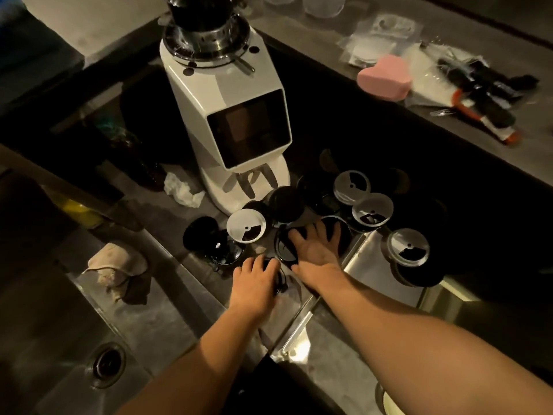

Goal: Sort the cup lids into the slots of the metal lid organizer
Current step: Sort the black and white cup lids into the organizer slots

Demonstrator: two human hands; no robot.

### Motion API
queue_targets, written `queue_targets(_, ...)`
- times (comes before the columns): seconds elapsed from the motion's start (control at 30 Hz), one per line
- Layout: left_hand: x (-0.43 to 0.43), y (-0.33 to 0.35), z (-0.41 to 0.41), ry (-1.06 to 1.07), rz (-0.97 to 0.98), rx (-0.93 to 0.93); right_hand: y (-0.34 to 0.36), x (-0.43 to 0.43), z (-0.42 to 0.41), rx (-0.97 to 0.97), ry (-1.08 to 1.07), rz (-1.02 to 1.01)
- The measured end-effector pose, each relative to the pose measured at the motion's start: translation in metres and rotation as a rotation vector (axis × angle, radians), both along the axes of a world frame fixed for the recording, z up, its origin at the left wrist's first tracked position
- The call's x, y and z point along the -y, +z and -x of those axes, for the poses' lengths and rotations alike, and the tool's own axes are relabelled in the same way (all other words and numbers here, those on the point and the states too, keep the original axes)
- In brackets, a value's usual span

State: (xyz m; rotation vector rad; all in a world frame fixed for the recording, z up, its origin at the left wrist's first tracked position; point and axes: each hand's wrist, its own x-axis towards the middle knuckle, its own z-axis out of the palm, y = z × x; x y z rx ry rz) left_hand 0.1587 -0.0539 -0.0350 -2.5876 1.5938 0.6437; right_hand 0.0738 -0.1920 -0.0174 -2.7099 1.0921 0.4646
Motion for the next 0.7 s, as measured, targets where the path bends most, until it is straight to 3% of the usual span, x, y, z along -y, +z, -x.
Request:
queue_targets(0.17, -0.007, 0.005, 0.001, 0.035, 0.050, -0.010, 0.000, -0.001, 0.003, 0.028, 0.007, 0.010)
queue_targets(0.3, -0.020, 0.018, 0.000, 0.274, 0.292, -0.251, -0.007, 0.001, -0.004, 0.030, 0.040, 0.042)
queue_targets(0.37, -0.025, 0.025, -0.006, 0.497, 0.462, -0.524, -0.008, 0.002, -0.003, 0.020, 0.019, 0.043)
queue_targets(0.5, -0.031, 0.052, -0.013, 1.004, 0.672, -1.262, -0.004, -0.005, 0.007, 0.043, 0.009, 0.008)
queue_targets(0.7, -0.039, 0.081, -0.010, 1.313, 0.754, -2.035, 0.013, -0.027, 0.029, 0.102, -0.028, -0.059)
